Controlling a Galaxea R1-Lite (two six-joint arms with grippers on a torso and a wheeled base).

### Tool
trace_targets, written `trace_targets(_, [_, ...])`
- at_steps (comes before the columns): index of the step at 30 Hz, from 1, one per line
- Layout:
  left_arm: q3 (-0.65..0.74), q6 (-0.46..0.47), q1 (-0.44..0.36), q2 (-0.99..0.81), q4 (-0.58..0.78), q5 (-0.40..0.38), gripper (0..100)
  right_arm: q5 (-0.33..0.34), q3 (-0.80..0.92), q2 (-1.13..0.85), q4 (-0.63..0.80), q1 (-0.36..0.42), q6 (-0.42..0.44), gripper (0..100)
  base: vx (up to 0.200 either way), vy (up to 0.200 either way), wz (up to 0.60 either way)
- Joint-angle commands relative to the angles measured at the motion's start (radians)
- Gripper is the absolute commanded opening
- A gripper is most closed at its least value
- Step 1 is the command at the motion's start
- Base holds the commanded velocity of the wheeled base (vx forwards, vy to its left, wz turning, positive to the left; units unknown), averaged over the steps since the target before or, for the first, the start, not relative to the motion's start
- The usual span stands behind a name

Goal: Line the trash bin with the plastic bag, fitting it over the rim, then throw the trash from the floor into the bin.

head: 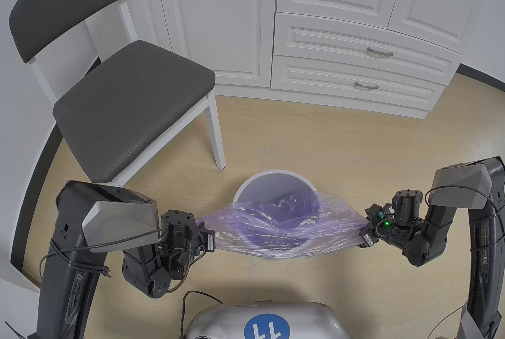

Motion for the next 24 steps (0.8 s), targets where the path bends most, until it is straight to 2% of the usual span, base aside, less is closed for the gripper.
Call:
trace_targets(1, [0.001,0.0,0.004,0.0,-0.006,0.0,0,0.019,-0.001,0.005,-0.001,-0.01,-0.001,100,0.0,0.0,0.0])
trace_targets(2, [0.001,0.0,0.004,0.0,-0.008,0.0,0,0.026,-0.001,0.005,-0.001,-0.014,-0.001,100,0.0,0.0,0.0])
trace_targets(3, [0.001,0.0,0.004,0.0,-0.008,0.0,0,0.066,0.004,0.004,-0.001,-0.025,-0.001,100,0.0,0.0,0.0])
trace_targets(4, [0.001,0.0,0.004,0.0,-0.008,0.0,0,0.066,0.004,0.004,-0.001,-0.025,-0.001,100,0.0,0.0,0.0])
trace_targets(5, [0.0,-0.002,0.004,-0.002,-0.008,0.0,0,0.117,0.008,0.001,-0.001,-0.04,-0.002,100,0.0,0.0,0.0])
trace_targets(12, [-0.004,-0.002,0.007,-0.005,-0.008,0.0,0,0.358,0.025,0.001,-0.001,-0.097,-0.002,100,0.0,0.0,0.0])
trace_targets(16, [-0.005,-0.002,0.01,-0.005,-0.008,0.0,0,0.436,0.021,0.008,0.001,-0.128,-0.002,100,0.0,0.0,0.0])
trace_targets(17, [-0.005,-0.002,0.01,-0.005,-0.008,0.0,0,0.436,0.021,0.008,0.001,-0.128,-0.002,100,0.0,0.0,0.0])
trace_targets(19, [-0.005,-0.002,0.01,-0.003,-0.008,0.0,0,0.513,0.015,0.022,0.001,-0.152,0.001,100,0.0,0.0,0.0])
trace_targets(20, [-0.005,-0.002,0.01,-0.003,-0.008,0.0,0,0.525,0.013,0.024,0.001,-0.157,0.002,100,0.0,0.0,0.0])
trace_targets(21, [-0.005,-0.002,0.01,-0.003,-0.008,0.0,0,0.586,0.007,0.03,0.004,-0.171,0.007,100,0.0,0.0,0.0])
trace_targets(22, [-0.005,-0.002,0.01,-0.003,-0.008,0.0,0,0.602,0.002,0.033,0.007,-0.175,0.008,100,0.0,0.0,0.0])
trace_targets(23, [-0.007,-0.002,0.011,-0.003,-0.008,0.0,0,0.663,-0.016,0.04,0.027,-0.191,0.027,100,0.0,0.0,0.0])
trace_targets(24, [-0.007,-0.002,0.011,-0.002,-0.006,0.0,0,0.68,-0.021,0.042,0.033,-0.195,0.034,100,0.0,0.0,0.0])
